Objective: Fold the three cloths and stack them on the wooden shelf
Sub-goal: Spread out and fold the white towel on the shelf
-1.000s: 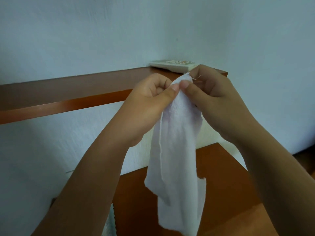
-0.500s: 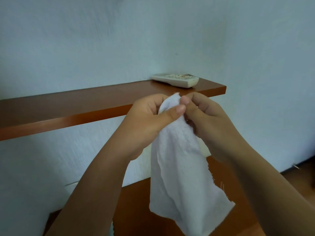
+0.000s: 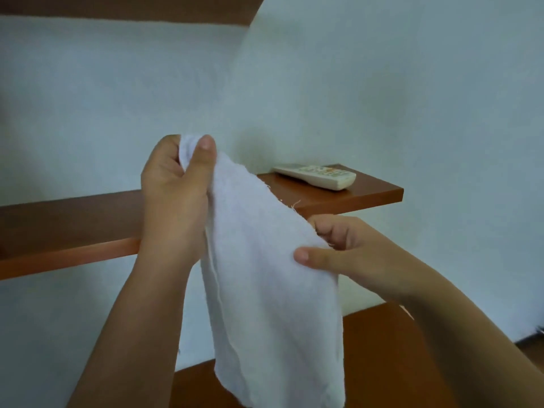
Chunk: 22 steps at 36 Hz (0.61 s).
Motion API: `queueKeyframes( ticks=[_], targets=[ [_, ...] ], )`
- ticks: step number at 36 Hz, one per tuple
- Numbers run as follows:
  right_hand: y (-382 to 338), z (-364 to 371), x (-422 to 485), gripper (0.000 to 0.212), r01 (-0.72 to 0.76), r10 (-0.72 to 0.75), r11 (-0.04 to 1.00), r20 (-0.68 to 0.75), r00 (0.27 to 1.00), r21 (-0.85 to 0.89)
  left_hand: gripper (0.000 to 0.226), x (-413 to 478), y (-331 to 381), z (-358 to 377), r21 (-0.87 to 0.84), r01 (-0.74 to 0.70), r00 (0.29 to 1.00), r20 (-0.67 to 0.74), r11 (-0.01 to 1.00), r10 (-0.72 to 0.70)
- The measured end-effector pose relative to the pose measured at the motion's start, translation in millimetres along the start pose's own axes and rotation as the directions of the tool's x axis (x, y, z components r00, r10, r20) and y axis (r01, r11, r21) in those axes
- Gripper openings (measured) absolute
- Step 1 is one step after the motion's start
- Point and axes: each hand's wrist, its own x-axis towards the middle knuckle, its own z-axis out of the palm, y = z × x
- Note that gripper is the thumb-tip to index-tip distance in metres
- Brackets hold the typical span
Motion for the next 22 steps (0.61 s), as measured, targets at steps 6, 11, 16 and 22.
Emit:
queueKeyframes(
  ticks=[6,11,16,22],
  targets=[
    [-3,-6,5,0.026,0.039,-0.042,0.999,-0.091,0.995,-0.029,0.024,7,1,-12,0.11,0.003,0.999,-0.046,0.994,0.002],
    [-5,-13,9,0.031,0.055,-0.063,0.997,-0.147,0.987,-0.052,0.019,7,-1,-21,0.263,-0.022,0.997,-0.064,0.965,0.04],
    [-14,-10,18,0.016,0.125,-0.134,0.989,-0.141,0.981,-0.073,0.023,-2,-9,-15,0.3,-0.169,0.983,0.117,0.939,0.139],
    [-23,2,29,0.01,0.231,-0.231,0.973,-0.077,0.97,-0.008,0.018,-22,-9,-1,0.248,-0.233,0.896,0.43,0.94,0.108]
  ],
)
